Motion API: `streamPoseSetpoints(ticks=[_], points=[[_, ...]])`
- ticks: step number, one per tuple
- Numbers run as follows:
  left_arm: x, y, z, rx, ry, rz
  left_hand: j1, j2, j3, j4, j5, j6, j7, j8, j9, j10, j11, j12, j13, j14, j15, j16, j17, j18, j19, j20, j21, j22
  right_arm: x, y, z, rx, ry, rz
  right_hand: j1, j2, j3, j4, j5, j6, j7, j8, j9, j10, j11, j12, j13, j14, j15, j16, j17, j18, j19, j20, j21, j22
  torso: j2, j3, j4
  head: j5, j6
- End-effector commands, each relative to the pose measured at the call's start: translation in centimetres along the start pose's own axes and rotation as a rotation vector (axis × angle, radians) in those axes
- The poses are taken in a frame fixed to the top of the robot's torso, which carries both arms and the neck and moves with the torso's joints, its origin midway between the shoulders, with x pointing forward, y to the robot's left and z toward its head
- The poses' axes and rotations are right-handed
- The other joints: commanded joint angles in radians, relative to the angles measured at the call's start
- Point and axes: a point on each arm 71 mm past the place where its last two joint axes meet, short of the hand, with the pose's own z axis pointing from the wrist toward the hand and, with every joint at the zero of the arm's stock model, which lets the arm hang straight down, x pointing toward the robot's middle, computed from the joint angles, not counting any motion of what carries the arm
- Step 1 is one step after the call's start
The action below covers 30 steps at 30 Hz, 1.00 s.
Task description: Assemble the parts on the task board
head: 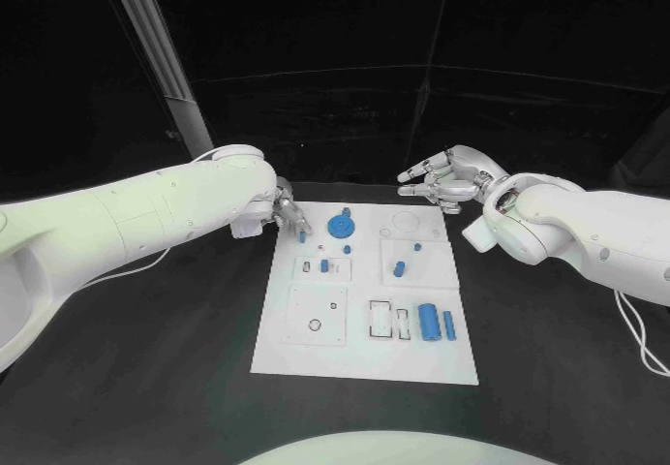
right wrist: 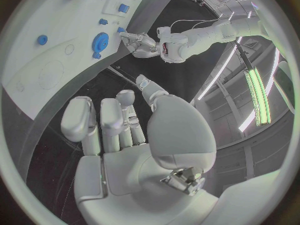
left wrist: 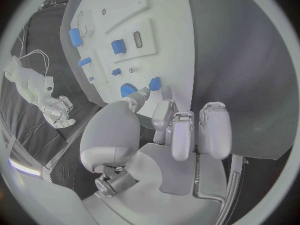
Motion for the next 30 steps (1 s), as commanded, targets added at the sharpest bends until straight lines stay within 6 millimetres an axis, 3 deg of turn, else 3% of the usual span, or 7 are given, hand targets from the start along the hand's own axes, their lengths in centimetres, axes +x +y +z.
streamPoseSetpoints(ticks=[1,24,27,30], points=[[0.07,-0.29,-0.03,0.018,0.008,0.014,0.011,0.005,0.002,-0.009,-0.002,0.01,-0.001,0.005,-0.002,-0.003,0.002,-0.003,0.052,0.092,0.005,-0.001,0.207,-0.006,0.002,0.005,-0.004,0.045,0.07,0.19,0.05,-0.008,0.008,0.0,-0.008,0.002,-0.001,-0.003,0.006,-0.001,0.0,-0.001,0.001,-0.001,0.0,-0.005,-0.001,0.009,0.0,-0.005,0.0,0.014,0.0,-0.003,-0.003,-0.001,0.0,-0.0005,-0.0001,-0.002,-0.001],[0.51,-0.67,0.05,0.04,0.012,0.016,0.042,0.04,0.024,-0.065,-0.002,0.014,-0.005,0.008,-0.018,-0.004,-0.001,-0.008,0.05,0.091,0.003,-0.002,0.207,-0.006,0.002,0.003,-0.005,0.047,0.19,0.23,0.17,-0.008,0.012,0.0,-0.009,0.004,0.001,-0.004,0.007,-0.002,0.0,-0.001,0.002,0.0,0.0,-0.004,-0.002,0.01,0.0,-0.004,0.002,0.014,0.001,-0.003,-0.004,-0.001,0.0,-0.0007,0.0,-0.001,-0.006],[0.46,-0.64,0.04,0.043,0.005,0.011,0.061,0.064,0.041,-0.082,-0.001,0.015,-0.009,0.009,-0.021,-0.003,-0.004,-0.009,0.049,0.092,0.002,-0.001,0.207,-0.006,0.002,0.002,-0.005,0.048,0.18,0.22,0.17,-0.007,0.012,0.0,-0.009,0.004,0.001,-0.004,0.007,-0.002,0.0,-0.001,0.002,0.0,0.0,-0.004,-0.002,0.01,0.0,-0.004,0.002,0.014,0.001,-0.003,-0.004,-0.001,0.0,-0.0004,-0.0001,-0.001,-0.007],[0.42,-0.6,0.01,0.049,-0.003,0.0,0.11,0.112,0.082,-0.121,-0.001,0.022,-0.016,0.02,-0.016,-0.002,-0.01,-0.008,0.049,0.092,-0.003,0.0,0.209,-0.007,0.004,-0.001,-0.004,0.051,0.18,0.22,0.17,-0.007,0.012,0.0,-0.009,0.004,0.001,-0.004,0.007,-0.002,0.0,-0.001,0.002,0.0,0.0,-0.004,-0.002,0.01,0.0,-0.004,0.002,0.014,0.001,-0.003,-0.004,-0.001,0.0,-0.0006,-0.0005,-0.001,-0.008]])
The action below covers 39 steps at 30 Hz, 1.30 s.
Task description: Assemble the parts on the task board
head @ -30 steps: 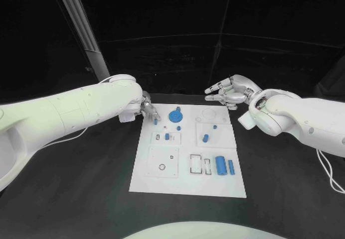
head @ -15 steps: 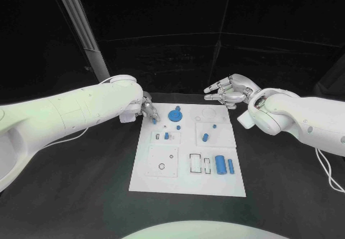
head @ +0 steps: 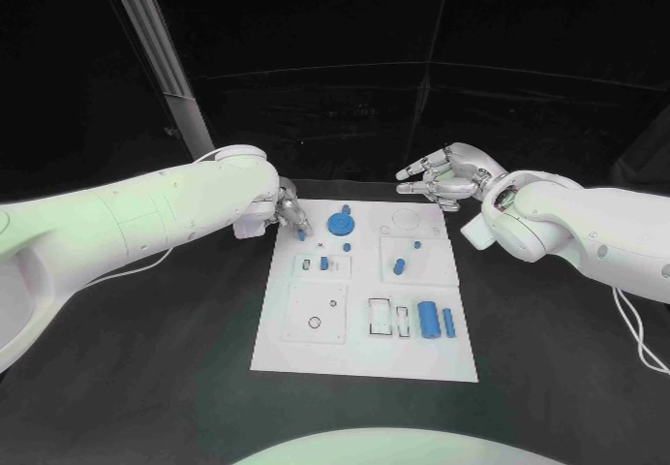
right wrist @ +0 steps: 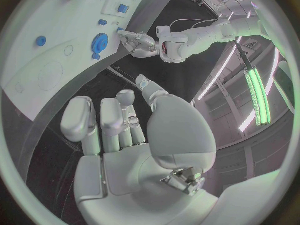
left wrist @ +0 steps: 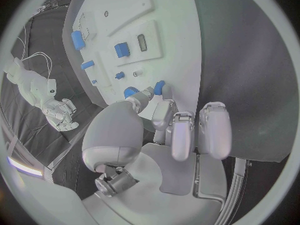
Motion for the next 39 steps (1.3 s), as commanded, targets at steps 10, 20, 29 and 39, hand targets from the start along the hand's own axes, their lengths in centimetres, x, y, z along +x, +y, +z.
streamPoseSetpoints(ticks=[10,20,29,39], points=[[0.1,0.5,-0.7,0.054,-0.042,-0.087,0.06,0.088,0.091,-0.14,-0.001,-0.001,-0.002,0.083,0.084,0.014,-0.006,0.007,0.05,0.094,-0.003,0.006,0.216,-0.01,0.01,-0.004,0.002,0.063,-0.1,0.1,0.0,-0.003,0.007,-0.001,-0.009,0.004,0.001,-0.004,0.004,-0.002,0.0,-0.001,0.001,0.0,0.0,-0.004,-0.002,0.01,0.0,-0.004,0.001,0.014,0.001,-0.003,-0.004,-0.001,-0.001,0.0001,0.0012,-0.001,-0.002],[0.9,1.1,-2.2,0.099,-0.083,-0.14,0.044,0.095,0.099,-0.163,-0.002,-0.006,-0.003,0.1,0.105,0.017,-0.007,0.008,0.05,0.095,-0.003,0.008,0.218,-0.011,0.014,-0.004,0.006,0.07,-0.2,-0.1,0.1,0.001,0.006,-0.002,-0.009,0.004,0.001,-0.005,0.004,-0.001,0.0,-0.001,0.001,-0.001,0.0,-0.006,-0.003,0.01,0.0,-0.007,-0.002,0.015,0.0,-0.003,-0.005,-0.003,-0.001,0.0005,0.0024,0.003,-0.001],[2.4,1.4,-3.9,0.148,-0.162,-0.146,0.041,0.094,0.1,-0.174,-0.002,-0.005,-0.004,0.107,0.112,0.022,-0.009,0.017,0.053,0.096,-0.004,0.011,0.223,-0.014,0.021,-0.004,0.013,0.081,-0.2,-0.2,0.1,0.004,0.008,-0.003,-0.01,0.004,0.001,-0.004,0.004,-0.001,0.0,-0.001,0.001,-0.001,0.0,-0.006,-0.004,0.01,0.0,-0.008,-0.002,0.015,0.0,-0.003,-0.005,-0.003,-0.002,0.0004,0.0038,0.008,-0.002],[4.5,1.6,-5.0,0.169,-0.226,-0.127,0.039,0.091,0.1,-0.18,-0.002,-0.004,-0.006,0.11,0.114,0.025,-0.01,0.021,0.055,0.097,-0.005,0.014,0.226,-0.015,0.026,-0.005,0.018,0.087,-0.3,-0.3,0.2,0.007,0.008,-0.004,-0.01,0.004,0.001,-0.004,0.004,-0.001,0.0,-0.001,0.001,-0.001,0.0,-0.006,-0.004,0.01,0.0,-0.008,-0.002,0.015,0.0,-0.003,-0.005,-0.003,-0.001,-0.0003,0.0029,0.011,-0.001]])
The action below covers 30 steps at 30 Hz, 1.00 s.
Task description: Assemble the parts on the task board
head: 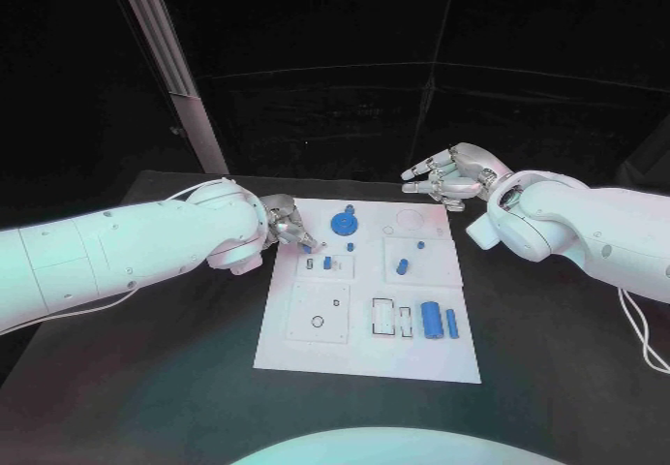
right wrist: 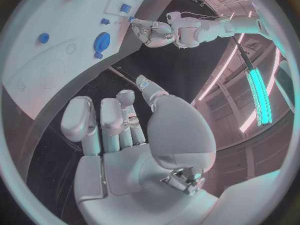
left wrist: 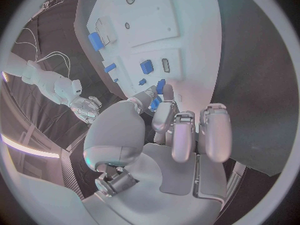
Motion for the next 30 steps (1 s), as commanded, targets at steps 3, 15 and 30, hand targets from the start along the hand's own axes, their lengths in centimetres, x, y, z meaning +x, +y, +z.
streamPoseSetpoints(ticks=[3,15,30], points=[[0.3,0.0,-0.4,0.015,-0.087,0.027,0.027,0.033,0.067,-0.076,0.002,-0.001,-0.004,0.003,0.11,0.007,0.0,0.008,0.056,0.097,-0.005,0.006,0.227,-0.015,0.007,0.0,0.005,0.087,0.0,0.1,0.0,-0.006,0.009,0.0,-0.006,0.0,0.001,-0.004,0.004,-0.001,0.0,-0.001,0.001,-0.001,0.0,-0.006,-0.001,0.01,0.0,-0.004,-0.001,0.015,0.0,-0.003,-0.005,-0.001,0.001,-0.0007,-0.0011,0.002,0.0],[1.8,0.3,-0.4,-0.001,-0.049,0.082,0.026,0.033,0.067,-0.078,0.002,0.0,-0.005,0.004,0.111,0.008,0.0,0.011,0.057,0.097,-0.005,0.007,0.228,-0.016,0.008,0.0,0.006,0.09,0.0,0.0,0.0,-0.005,0.01,0.0,-0.008,0.0,0.001,-0.004,0.004,-0.001,0.0,-0.001,0.002,0.0,0.0,-0.005,-0.001,0.01,0.0,-0.004,0.0,0.015,0.0,-0.003,-0.006,-0.001,0.002,-0.0006,-0.0018,0.004,-0.002],[2.4,0.1,-0.4,-0.003,0.0,0.114,0.026,0.033,0.067,-0.079,0.002,0.0,-0.005,0.005,0.111,0.009,0.0,0.013,0.057,0.097,-0.006,0.007,0.227,-0.016,0.009,0.0,0.007,0.091,0.0,0.0,0.0,-0.005,0.011,0.0,-0.008,0.0,0.001,-0.004,0.004,-0.001,0.0,-0.001,0.002,0.0,0.0,-0.005,-0.001,0.01,0.0,-0.004,0.0,0.015,0.0,-0.003,-0.006,-0.001,0.001,-0.0005,-0.0019,0.003,-0.005]])
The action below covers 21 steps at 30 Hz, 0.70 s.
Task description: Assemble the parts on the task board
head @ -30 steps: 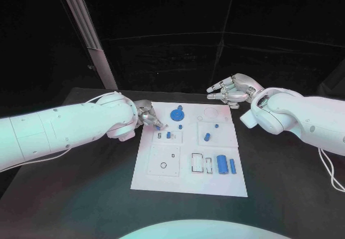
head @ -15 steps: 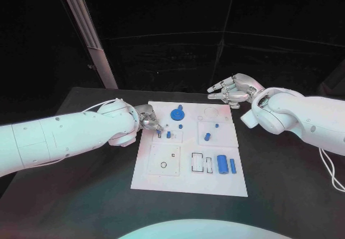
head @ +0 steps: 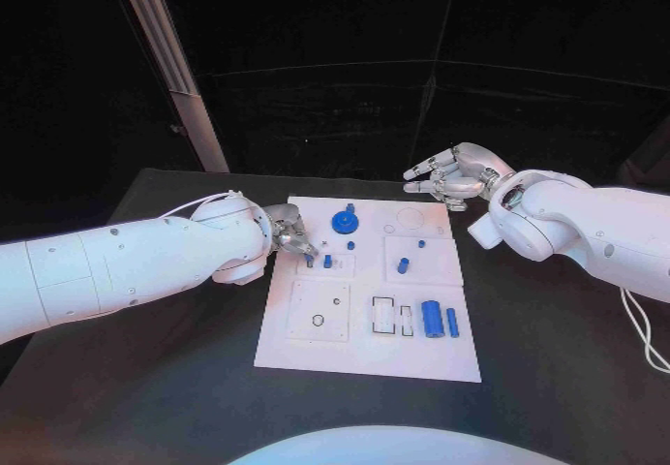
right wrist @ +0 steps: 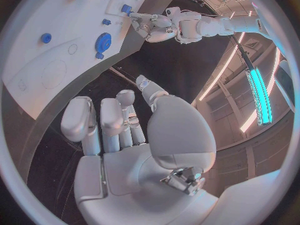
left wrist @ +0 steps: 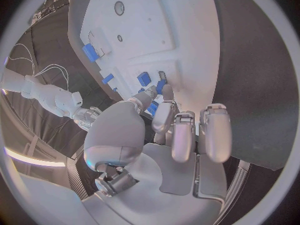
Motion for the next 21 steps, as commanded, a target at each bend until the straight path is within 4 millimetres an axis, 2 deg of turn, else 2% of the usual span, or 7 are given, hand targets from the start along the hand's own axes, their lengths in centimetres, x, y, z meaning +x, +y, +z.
streamPoseSetpoints(ticks=[1,7,13,21], points=[[0.44,0.06,0.0,-0.011,0.032,0.034,0.026,0.033,0.07,-0.076,0.003,0.0,-0.005,0.005,0.0,0.008,-0.002,0.004,0.057,0.097,-0.006,0.003,0.227,-0.016,0.009,0.0,0.003,0.091,0.02,0.16,0.02,-0.008,0.007,0.0,-0.008,0.001,0.001,-0.004,0.004,-0.001,0.0,-0.001,0.001,0.0,0.0,-0.005,-0.001,0.01,0.0,-0.004,0.0,0.015,0.0,-0.003,-0.006,-0.002,-0.001,0.0,0.0006,-0.003,-0.001],[0.6,0.1,0.01,-0.015,0.053,0.046,0.025,0.033,0.07,-0.076,0.003,0.0,-0.005,0.005,0.0,0.008,-0.002,0.003,0.057,0.097,-0.006,0.003,0.227,-0.016,0.009,0.0,0.003,0.091,0.05,0.17,0.04,-0.008,0.008,0.0,-0.008,0.001,0.001,-0.004,0.004,-0.001,0.0,-0.001,0.001,0.0,0.0,-0.005,-0.001,0.01,0.0,-0.004,0.0,0.015,0.0,-0.003,-0.006,-0.002,-0.001,0.0004,0.001,-0.003,0.0],[0.75,0.07,-0.01,-0.017,0.07,0.056,0.025,0.032,0.07,-0.077,0.003,0.0,-0.005,0.006,0.0,0.008,-0.002,0.002,0.057,0.097,-0.006,0.004,0.228,-0.016,0.009,0.0,0.003,0.091,0.05,0.17,0.04,-0.008,0.008,0.0,-0.008,0.001,0.001,-0.004,0.004,-0.001,0.0,-0.001,0.001,0.0,0.0,-0.005,-0.001,0.01,0.0,-0.004,0.0,0.015,0.0,-0.003,-0.006,-0.002,0.0,-0.0007,-0.0003,-0.002,-0.001],[0.9,0.0,-0.03,-0.015,0.085,0.066,0.025,0.032,0.07,-0.077,0.003,0.001,-0.005,0.006,0.0,0.008,-0.003,0.002,0.057,0.097,-0.006,0.004,0.229,-0.016,0.009,0.0,0.003,0.091,0.06,0.17,0.06,-0.008,0.008,0.0,-0.008,0.001,0.001,-0.004,0.004,-0.001,0.0,-0.001,0.001,0.0,0.0,-0.005,-0.001,0.01,0.0,-0.004,0.0,0.015,0.0,-0.003,-0.006,-0.002,0.0,0.0002,0.0007,-0.001,-0.003]])
